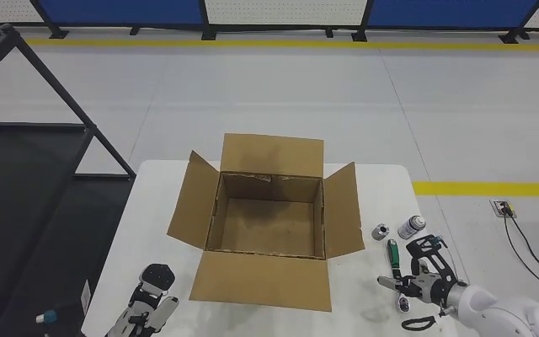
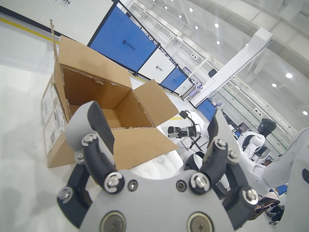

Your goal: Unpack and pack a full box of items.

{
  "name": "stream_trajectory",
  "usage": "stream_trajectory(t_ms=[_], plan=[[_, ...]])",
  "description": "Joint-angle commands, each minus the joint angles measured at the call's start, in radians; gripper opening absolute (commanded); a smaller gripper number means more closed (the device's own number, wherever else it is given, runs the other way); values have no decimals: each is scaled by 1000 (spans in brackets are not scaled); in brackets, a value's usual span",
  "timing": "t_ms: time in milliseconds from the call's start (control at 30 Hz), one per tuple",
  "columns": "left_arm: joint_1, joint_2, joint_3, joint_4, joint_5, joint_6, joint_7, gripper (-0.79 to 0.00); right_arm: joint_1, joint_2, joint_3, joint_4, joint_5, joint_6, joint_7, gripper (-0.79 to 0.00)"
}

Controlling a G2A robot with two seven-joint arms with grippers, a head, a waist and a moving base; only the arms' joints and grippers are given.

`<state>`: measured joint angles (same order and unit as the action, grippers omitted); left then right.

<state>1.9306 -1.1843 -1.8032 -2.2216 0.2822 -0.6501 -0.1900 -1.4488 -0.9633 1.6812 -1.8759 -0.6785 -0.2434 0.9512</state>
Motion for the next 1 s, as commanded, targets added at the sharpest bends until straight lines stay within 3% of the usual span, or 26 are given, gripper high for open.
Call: stream_trajectory(t_ms=[0, 167, 433, 467, 500, 633, 867, 933, 967], plan=[[0, 0, 0, 0, 0, 0, 0, 0, 8, -1, -26, 9, -67, 43, -9, 0], [0, 0, 0, 0, 0, 0, 0, 0, 54, -3, -67, 67, -94, 109, 12, 0], [0, 0, 0, 0, 0, 0, 0, 0, 111, 3, -87, 129, -94, 121, 148, -3], [0, 0, 0, 0, 0, 0, 0, 0, 119, 3, -93, 134, -97, 130, 159, -55], [0, 0, 0, 0, 0, 0, 0, 0, 128, 3, -99, 141, -100, 139, 166, -58], [0, 0, 0, 0, 0, 0, 0, 0, 166, 3, -122, 182, -95, 147, 197, 0], [0, 0, 0, 0, 0, 0, 0, 0, 215, 4, -153, 241, -91, 144, 222, -219], [0, 0, 0, 0, 0, 0, 0, 0, 227, 4, -163, 254, -96, 152, 229, -363], [0, 0, 0, 0, 0, 0, 0, 0, 233, 3, -168, 259, -98, 155, 229, -394]])
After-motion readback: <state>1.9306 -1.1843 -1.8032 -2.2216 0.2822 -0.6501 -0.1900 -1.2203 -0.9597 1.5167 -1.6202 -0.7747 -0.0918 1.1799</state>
